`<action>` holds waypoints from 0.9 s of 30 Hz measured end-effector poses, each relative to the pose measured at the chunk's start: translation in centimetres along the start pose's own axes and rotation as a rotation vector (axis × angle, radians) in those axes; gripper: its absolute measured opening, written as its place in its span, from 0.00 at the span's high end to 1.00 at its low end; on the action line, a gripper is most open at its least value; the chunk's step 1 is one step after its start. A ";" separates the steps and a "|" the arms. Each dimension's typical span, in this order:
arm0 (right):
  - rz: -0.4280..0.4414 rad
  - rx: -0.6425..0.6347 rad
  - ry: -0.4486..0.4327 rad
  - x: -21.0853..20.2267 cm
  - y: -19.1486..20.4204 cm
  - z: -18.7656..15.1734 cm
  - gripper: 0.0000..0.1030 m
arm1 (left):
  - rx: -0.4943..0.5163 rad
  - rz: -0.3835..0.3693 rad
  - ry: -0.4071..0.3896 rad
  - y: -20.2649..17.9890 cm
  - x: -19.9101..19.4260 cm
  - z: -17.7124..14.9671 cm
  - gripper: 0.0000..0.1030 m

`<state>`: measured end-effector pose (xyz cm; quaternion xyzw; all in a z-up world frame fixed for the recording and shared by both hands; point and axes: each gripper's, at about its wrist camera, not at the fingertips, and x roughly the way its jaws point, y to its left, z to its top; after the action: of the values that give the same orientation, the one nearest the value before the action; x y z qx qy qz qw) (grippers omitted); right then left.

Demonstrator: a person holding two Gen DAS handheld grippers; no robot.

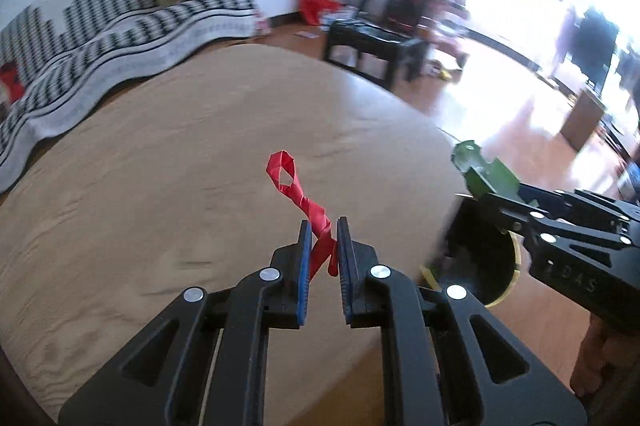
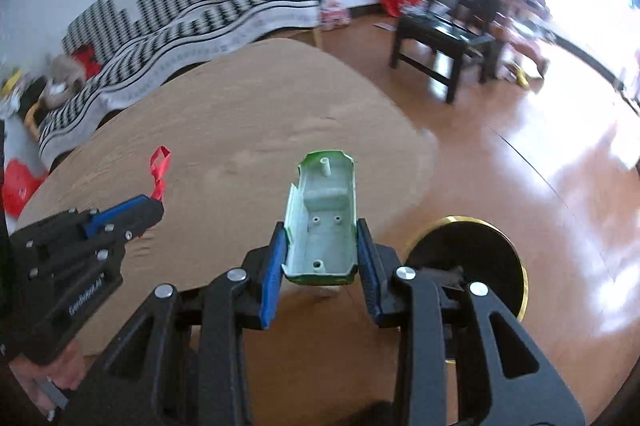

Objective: Collect trash
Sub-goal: 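Carry ribbon and tray over the black bin and open both tools to drop them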

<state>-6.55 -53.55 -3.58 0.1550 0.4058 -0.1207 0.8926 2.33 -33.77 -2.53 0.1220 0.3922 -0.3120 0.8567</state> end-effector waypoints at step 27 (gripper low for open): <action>-0.081 0.327 0.026 -2.2 -18.0 -2.7 0.67 | 0.147 -0.337 0.099 -17.5 8.8 -0.5 0.89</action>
<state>-15.91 -68.91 -6.84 0.2834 0.3981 -0.2189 0.8446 -4.63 -51.00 -8.85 0.1320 0.4247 -0.4726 0.7608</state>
